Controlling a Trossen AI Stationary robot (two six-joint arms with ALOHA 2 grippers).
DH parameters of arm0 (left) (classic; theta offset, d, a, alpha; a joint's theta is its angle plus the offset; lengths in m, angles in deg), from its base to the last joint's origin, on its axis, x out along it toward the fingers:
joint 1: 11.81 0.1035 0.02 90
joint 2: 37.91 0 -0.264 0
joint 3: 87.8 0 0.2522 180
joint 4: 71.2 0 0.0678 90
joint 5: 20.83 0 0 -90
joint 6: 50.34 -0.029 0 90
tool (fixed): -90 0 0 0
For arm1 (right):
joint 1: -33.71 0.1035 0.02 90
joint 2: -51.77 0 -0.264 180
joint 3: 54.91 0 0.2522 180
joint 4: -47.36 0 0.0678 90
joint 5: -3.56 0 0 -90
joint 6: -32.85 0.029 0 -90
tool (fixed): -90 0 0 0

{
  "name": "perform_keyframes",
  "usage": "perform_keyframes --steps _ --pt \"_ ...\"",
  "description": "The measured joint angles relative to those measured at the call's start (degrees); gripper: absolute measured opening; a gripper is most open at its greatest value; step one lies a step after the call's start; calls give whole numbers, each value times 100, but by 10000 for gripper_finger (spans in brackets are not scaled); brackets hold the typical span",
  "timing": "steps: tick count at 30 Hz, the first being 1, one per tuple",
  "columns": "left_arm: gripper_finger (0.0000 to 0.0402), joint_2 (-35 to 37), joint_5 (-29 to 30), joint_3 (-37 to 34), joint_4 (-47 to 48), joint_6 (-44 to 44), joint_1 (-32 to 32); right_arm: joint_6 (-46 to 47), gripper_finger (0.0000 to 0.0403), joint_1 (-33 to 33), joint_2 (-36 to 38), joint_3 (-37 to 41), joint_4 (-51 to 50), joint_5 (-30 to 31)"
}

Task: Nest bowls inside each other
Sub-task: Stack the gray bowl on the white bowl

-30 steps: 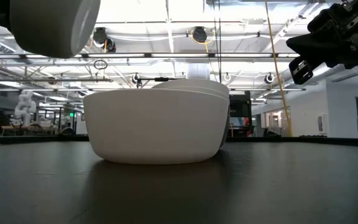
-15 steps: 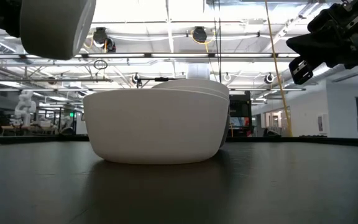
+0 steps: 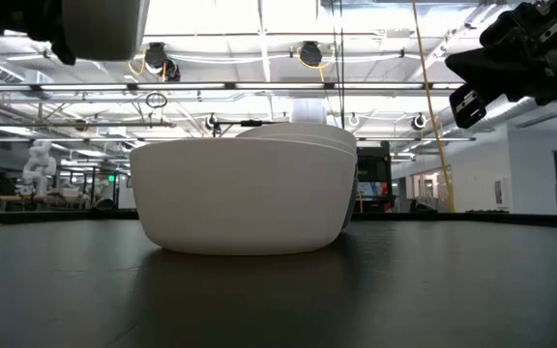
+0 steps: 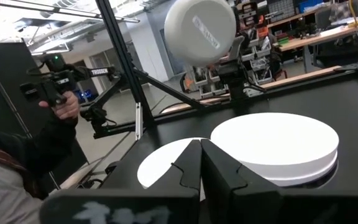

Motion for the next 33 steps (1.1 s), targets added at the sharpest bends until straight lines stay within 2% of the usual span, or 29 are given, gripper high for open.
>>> perform_keyframes --steps 5,9,14,21,27,33 --pt "3 -181 -619 180 -72 -32 771 -77 0 0 0 -1 -2 0" --pt "4 -751 -1331 563 -91 -66 1508 -81 0 0 0 0 -1 0" --pt "4 -1885 -2458 1252 -96 -149 2639 -101 0 0 2 0 0 0" --pt "4 -3700 -4492 2188 -117 -53 4021 -101 0 0 0 0 -2 0" --pt "4 -5140 -5540 3149 31 -74 4341 -98 0 0 2 0 -6 -1" --pt "4 -6326 -5780 4509 1040 -353 4347 -99 0 0 0 0 -10 -2"
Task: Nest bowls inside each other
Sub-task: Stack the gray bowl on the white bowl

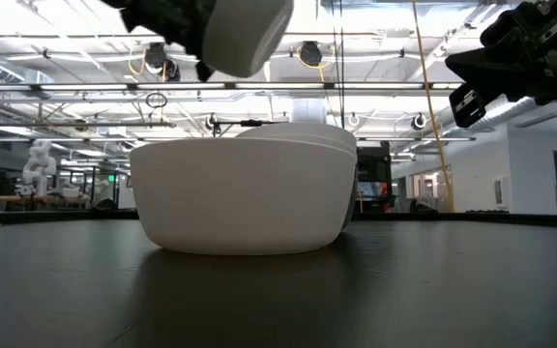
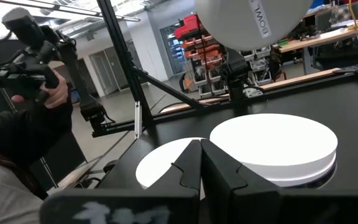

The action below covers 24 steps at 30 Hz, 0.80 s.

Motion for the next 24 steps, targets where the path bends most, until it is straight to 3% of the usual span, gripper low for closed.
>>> perform_keyframes --steps 10,24 --pt "3 -1310 0 1678 1631 -446 -218 -48 0 0 0 -2 -90 -2" --pt "3 -2868 364 2767 2920 -677 -348 -111 0 0 0 0 -123 -4"
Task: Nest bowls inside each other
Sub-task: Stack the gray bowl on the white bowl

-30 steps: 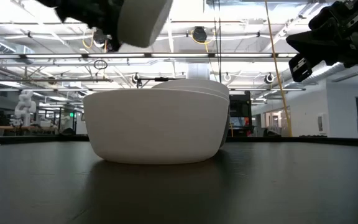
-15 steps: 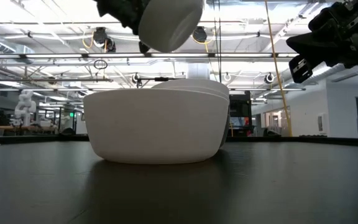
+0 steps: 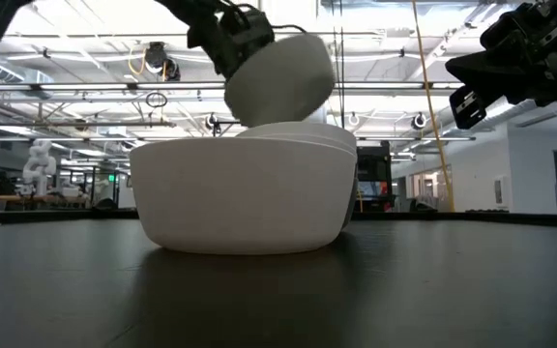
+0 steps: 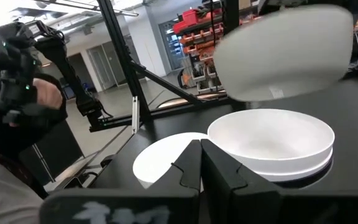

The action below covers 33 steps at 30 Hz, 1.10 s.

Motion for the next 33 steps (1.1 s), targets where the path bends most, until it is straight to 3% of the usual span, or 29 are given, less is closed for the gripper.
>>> perform_keyframes --steps 10,24,28,33 --pt "4 -525 593 435 852 -108 -344 -29 0 0 0 -2 -140 0" --pt "4 -531 1066 447 1318 17 -533 -27 0 0 1 -2 -138 0" --pt "5 -528 1448 424 1673 54 -533 -27 0 0 0 -1 -138 -2" --pt "3 -528 1459 273 1694 60 -556 -27 0 0 1 -2 -138 0"
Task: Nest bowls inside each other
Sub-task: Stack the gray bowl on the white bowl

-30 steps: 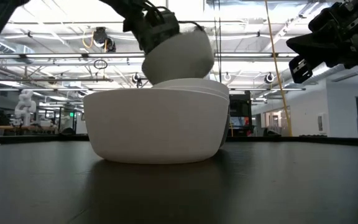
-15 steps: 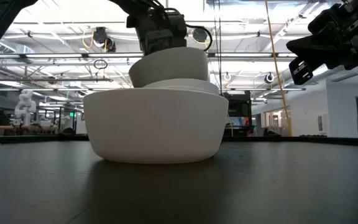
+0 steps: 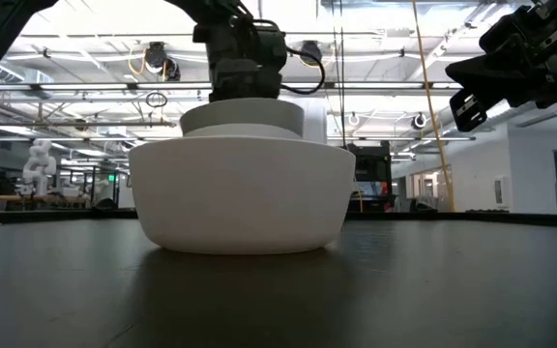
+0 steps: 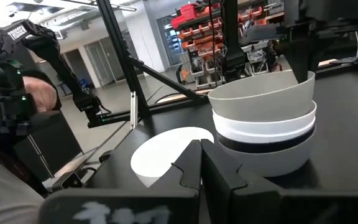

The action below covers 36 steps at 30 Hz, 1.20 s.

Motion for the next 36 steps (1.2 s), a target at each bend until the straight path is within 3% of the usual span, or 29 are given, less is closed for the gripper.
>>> perform_keyframes --steps 15,22,27,36 --pt "4 0 -47 -417 -120 3 -51 -15 0 0 2 2 0 -2" --pt "23 0 -95 -475 -208 -153 -71 -2 0 0 0 1 0 -1" --pt "49 0 -152 -474 -211 -395 -187 1 0 0 2 1 0 -1" --pt "130 76 -125 -442 -400 -542 -340 2 0 0 1 0 0 -2"
